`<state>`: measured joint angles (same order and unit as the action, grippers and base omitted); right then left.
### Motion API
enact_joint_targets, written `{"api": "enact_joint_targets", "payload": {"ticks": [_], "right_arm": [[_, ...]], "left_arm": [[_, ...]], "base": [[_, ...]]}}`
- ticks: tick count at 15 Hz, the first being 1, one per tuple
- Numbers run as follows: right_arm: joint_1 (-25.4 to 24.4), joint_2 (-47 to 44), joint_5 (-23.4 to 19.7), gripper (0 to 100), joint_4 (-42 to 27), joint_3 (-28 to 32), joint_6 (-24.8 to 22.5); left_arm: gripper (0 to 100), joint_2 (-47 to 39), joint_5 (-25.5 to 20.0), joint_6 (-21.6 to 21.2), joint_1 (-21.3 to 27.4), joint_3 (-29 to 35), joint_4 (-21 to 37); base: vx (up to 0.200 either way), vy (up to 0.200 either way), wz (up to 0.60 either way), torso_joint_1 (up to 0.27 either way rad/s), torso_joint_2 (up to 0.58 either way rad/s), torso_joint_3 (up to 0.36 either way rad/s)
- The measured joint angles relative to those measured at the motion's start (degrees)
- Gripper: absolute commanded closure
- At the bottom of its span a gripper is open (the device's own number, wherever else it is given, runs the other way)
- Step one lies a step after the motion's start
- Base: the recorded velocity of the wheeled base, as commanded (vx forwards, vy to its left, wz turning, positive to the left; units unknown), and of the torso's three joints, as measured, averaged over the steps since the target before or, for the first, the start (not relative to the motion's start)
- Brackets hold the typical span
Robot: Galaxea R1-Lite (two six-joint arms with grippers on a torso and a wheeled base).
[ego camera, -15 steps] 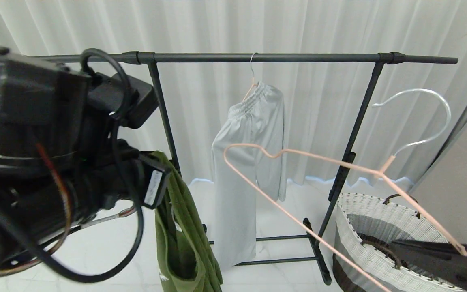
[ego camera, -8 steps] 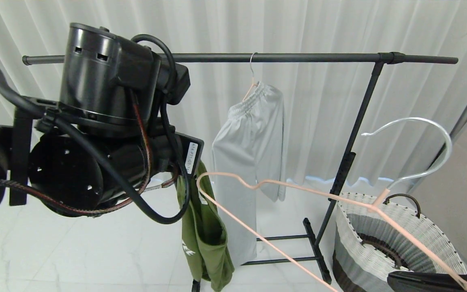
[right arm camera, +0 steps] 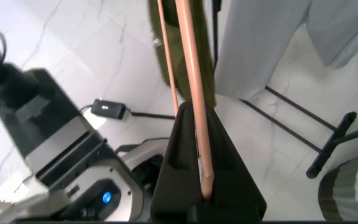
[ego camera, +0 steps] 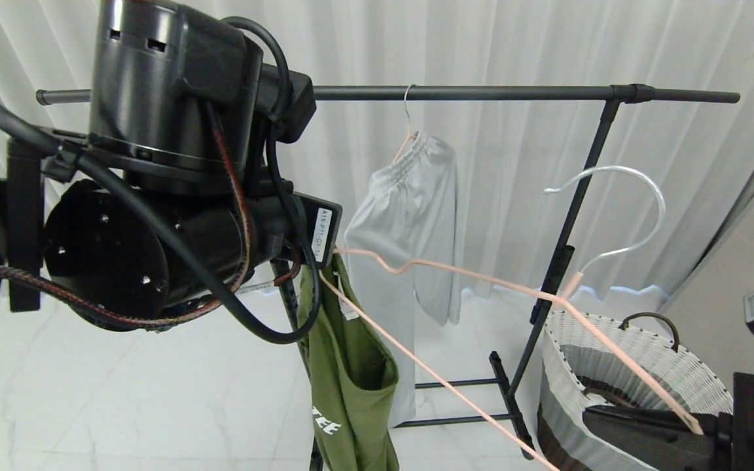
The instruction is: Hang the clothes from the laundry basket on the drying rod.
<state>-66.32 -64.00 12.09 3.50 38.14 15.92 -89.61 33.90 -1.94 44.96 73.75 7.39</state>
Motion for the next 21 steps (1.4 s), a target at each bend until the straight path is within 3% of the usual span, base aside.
{"api": "enact_joint_targets", "payload": {"ticks": [4,8,21], "right_arm": [[2.86,-2.71,0.17,100,3.54,0.39,-0.05],[3.36,-4.19,0.49,100,6.18,0.68,-0.02],[5.44,-22.97,5.52,100,20.37,6.53,-0.09]], "left_arm": [[100,0.00,0.00,0.16,0.16,0.04,-0.02],[100,-0.05,0.09,4.01,1.34,0.87,-0.04],[100,0.80,1.45,4.21,3.24,1.29,0.09]], "base": [[0.000,0.000,0.00,0.000,0.00,0.000],[0.000,0.000,0.00,0.000,0.00,0.000],[0.000,0.000,0.00,0.000,0.00,0.000]]}}
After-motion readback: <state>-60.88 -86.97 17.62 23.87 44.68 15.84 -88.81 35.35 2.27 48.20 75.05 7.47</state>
